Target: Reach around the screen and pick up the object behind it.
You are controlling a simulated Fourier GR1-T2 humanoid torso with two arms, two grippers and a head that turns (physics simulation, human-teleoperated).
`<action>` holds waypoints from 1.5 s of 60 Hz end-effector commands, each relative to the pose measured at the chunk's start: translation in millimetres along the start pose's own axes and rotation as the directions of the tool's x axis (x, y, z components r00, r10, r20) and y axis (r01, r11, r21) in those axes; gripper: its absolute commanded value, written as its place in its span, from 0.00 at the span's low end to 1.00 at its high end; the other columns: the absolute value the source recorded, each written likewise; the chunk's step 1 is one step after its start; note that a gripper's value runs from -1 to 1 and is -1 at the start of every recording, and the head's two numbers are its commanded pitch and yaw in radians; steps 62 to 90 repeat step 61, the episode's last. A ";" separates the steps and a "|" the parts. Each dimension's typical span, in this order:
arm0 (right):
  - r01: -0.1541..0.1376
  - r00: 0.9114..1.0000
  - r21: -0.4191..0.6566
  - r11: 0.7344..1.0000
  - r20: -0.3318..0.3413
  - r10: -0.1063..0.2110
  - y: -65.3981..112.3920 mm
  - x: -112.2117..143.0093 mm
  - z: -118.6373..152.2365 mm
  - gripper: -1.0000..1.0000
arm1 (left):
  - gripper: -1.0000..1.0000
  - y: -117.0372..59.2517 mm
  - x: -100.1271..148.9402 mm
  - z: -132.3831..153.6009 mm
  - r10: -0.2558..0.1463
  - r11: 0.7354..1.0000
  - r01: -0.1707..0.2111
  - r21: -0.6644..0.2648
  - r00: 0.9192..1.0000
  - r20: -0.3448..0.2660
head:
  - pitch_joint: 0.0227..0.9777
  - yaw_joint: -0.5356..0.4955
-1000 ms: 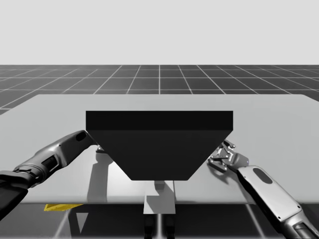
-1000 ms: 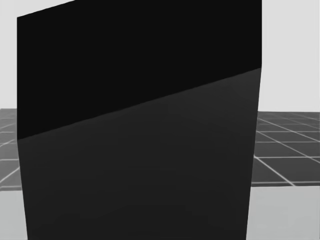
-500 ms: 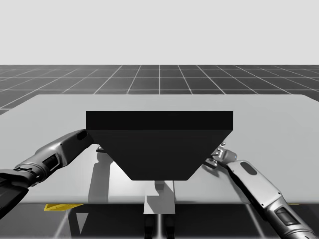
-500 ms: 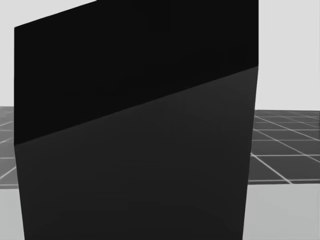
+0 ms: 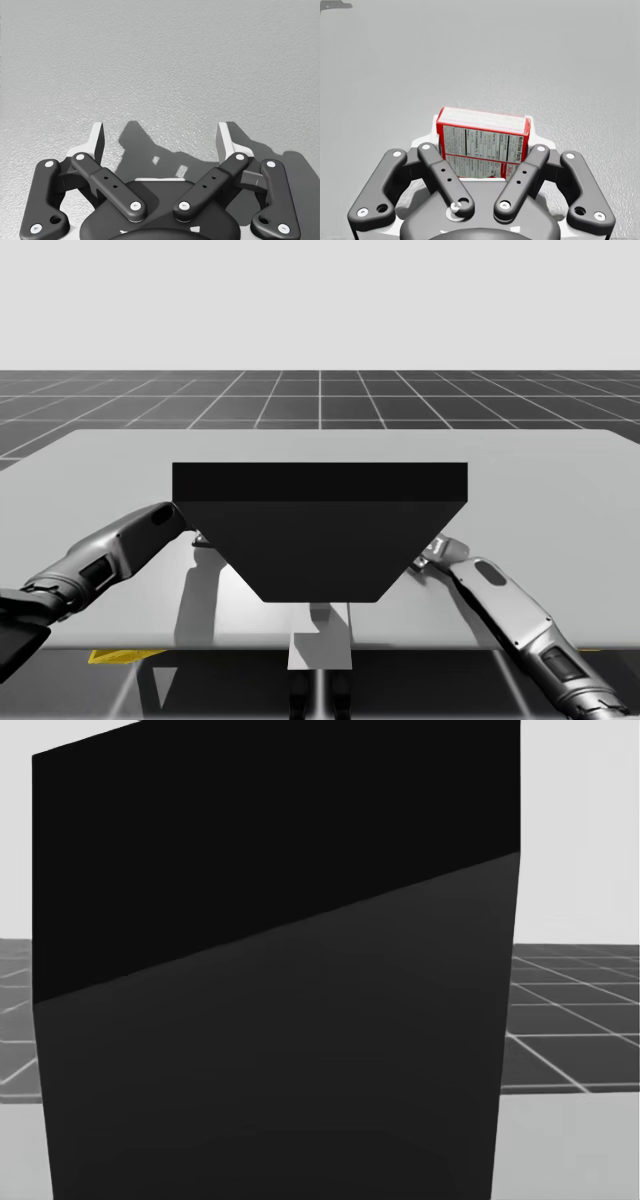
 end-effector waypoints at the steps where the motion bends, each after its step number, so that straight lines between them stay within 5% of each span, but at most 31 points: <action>1: -0.029 0.999 -0.173 0.984 -0.018 0.027 -18.7 -7.1 27.8 1.00 | 0.00 -2.3 6.5 2.8 0.013 1.000 -0.021 0.004 0.782 0.624 | 0.16 0.46; 16: -0.080 0.994 -0.328 0.941 0.042 0.099 -53.3 32.1 75.2 1.00 | 0.00 -5.1 -5.4 17.3 0.008 0.999 -0.034 0.031 0.791 0.611 | 0.15 0.47; 26: -0.085 0.985 -0.479 0.874 0.090 0.144 -77.2 70.1 99.7 1.00 | 0.00 -7.6 -6.8 20.9 0.006 0.999 -0.037 0.039 0.789 0.615 | 0.14 0.47; 38: -0.057 0.967 -0.593 0.803 0.167 0.192 -89.5 118.9 116.0 1.00 | 0.00 -10.4 -4.7 25.0 -0.005 0.998 -0.034 0.051 0.785 0.620 | 0.14 0.48; 47: -0.052 0.944 -0.640 0.767 0.219 0.248 -85.8 162.8 122.7 1.00 | 0.00 -13.1 -1.6 27.9 -0.015 0.998 -0.027 0.057 0.782 0.622 | 0.13 0.48; 61: -0.095 0.908 -0.643 0.760 0.256 0.330 -65.2 211.9 120.4 1.00 | 0.00 -14.7 2.6 30.7 -0.026 0.997 -0.023 0.069 0.774 0.632 | 0.13 0.48; 90: -0.095 0.908 -0.643 0.760 0.256 0.330 -65.2 211.9 120.4 1.00 | 0.00 -14.7 2.6 30.7 -0.026 0.997 -0.023 0.069 0.774 0.632 | 0.13 0.48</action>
